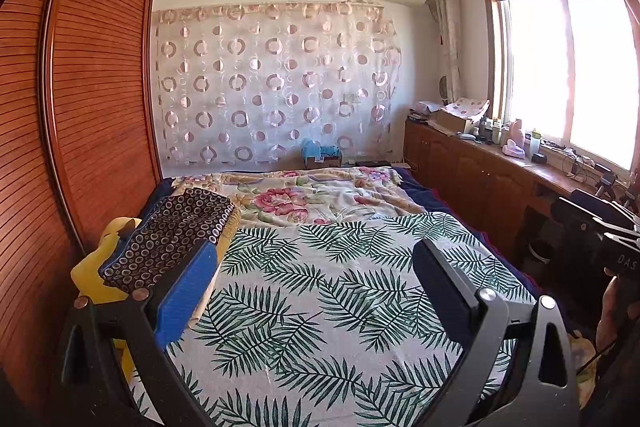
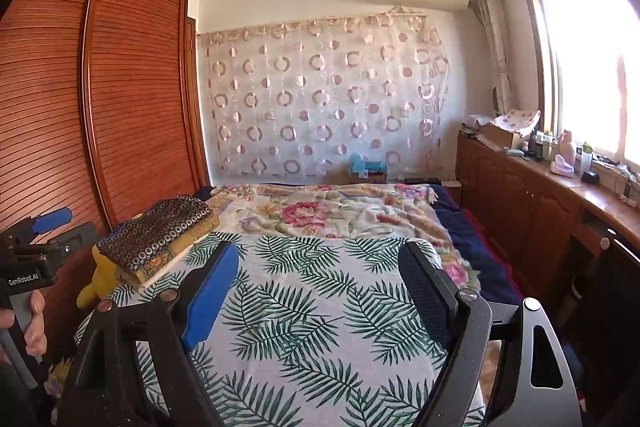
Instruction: Fold small clothes
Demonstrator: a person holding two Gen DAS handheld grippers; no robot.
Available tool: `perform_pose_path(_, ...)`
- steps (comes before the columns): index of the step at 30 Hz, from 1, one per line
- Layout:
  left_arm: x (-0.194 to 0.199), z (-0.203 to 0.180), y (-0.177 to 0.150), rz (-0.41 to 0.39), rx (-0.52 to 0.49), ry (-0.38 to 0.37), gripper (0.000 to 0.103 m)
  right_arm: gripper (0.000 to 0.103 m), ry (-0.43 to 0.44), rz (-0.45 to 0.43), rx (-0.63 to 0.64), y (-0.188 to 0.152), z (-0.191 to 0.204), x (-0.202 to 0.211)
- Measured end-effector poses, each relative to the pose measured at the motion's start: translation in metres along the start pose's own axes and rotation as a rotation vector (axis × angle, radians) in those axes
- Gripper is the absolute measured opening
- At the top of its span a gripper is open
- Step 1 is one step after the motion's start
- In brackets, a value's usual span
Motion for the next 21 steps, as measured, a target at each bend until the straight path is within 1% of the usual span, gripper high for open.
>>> perform_pose_path(21, -0.0003, 0.0008, -0.0015, 0.001, -0.001, 0.0, 0.098, 0.084, 0.001, -0.008, 0.004, 0.0004, -0.0021, -0.0005)
Point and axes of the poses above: each gripper's, at about its wrist camera, not at the fingertips, and x roughly against the way its jaws point, z to its left, y to its top, the point moved 3 cm from there along -x, roughly the way its jaws point, and after that the axes turned 5 degrees about x, right-handed, at the moved point
